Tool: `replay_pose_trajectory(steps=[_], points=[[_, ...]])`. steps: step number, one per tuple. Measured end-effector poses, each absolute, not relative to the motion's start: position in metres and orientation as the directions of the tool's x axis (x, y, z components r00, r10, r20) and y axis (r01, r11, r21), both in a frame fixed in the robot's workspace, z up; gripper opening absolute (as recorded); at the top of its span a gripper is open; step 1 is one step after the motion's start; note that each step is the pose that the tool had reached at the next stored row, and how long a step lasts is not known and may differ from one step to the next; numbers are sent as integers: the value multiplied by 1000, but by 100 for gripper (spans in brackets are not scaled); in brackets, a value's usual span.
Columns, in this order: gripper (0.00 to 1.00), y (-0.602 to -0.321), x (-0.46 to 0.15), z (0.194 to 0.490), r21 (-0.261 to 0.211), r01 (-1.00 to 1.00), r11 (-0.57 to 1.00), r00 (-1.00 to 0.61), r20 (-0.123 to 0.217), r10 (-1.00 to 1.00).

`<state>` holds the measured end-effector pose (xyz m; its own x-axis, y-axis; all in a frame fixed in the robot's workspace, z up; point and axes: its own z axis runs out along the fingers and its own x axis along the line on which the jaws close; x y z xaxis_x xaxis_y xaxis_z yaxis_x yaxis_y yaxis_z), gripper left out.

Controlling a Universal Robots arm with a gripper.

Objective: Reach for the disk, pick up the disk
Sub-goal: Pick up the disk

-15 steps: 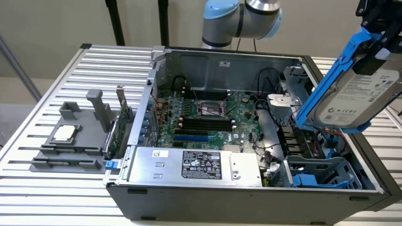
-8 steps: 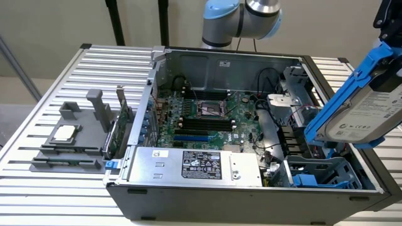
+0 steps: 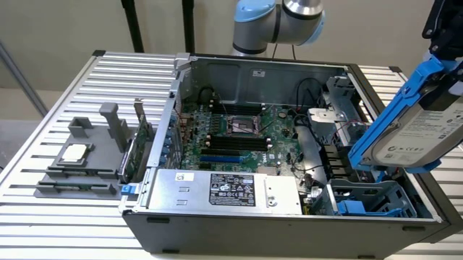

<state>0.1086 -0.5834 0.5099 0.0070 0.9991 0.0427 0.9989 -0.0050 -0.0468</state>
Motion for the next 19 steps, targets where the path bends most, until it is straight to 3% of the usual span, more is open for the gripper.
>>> replay_pose_trajectory(steps=[19], points=[[33, -583, 105, 508, -44, 999, -5, 7, 43, 999]])
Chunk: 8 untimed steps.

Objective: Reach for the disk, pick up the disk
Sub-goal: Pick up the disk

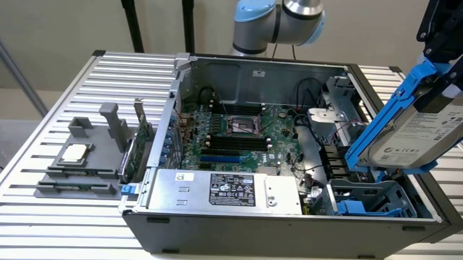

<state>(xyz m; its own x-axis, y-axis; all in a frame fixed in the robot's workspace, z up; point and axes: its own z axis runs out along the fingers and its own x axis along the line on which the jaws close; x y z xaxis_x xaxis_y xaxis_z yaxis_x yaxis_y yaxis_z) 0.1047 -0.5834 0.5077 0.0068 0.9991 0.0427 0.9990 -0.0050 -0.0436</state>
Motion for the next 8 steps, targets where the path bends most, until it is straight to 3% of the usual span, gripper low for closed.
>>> replay_pose_trajectory(steps=[8], points=[[33, -583, 105, 508, -43, 999, -5, 7, 43, 999]])
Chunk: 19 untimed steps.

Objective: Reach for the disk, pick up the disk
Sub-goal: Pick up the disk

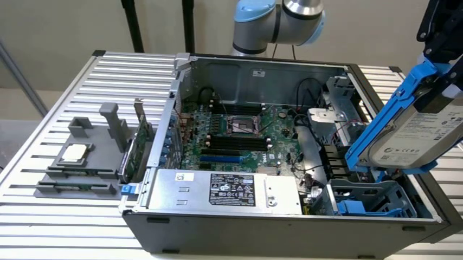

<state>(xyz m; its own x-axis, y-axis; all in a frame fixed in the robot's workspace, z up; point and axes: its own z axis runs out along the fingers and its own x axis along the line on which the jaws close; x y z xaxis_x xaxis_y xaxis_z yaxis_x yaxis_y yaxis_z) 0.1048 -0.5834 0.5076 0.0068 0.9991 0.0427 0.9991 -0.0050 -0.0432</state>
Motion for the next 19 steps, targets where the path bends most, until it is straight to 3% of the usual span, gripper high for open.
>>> replay_pose_trajectory(steps=[19], points=[[33, -580, 115, 481, -42, 999, -19, 21, 42, 999]])
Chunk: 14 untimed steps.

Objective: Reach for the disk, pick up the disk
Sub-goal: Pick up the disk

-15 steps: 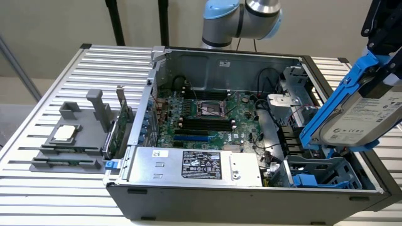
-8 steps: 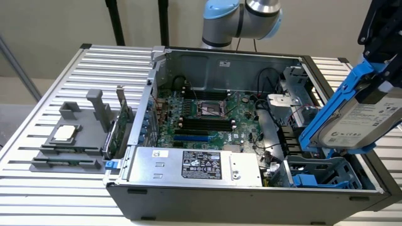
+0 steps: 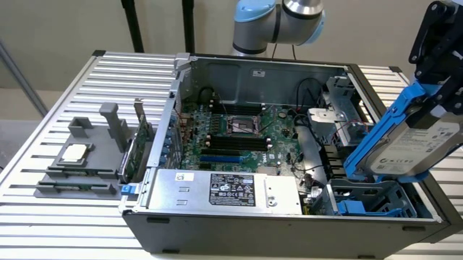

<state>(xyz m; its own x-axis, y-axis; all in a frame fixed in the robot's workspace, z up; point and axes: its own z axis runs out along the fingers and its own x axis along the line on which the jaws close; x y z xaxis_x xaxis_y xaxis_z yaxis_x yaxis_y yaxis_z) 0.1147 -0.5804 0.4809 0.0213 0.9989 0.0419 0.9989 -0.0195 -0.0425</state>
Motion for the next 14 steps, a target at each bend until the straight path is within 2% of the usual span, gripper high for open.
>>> replay_pose_trajectory(steps=[14], points=[[33, -581, 115, 475, -42, 999, -23, 25, 42, 999]])
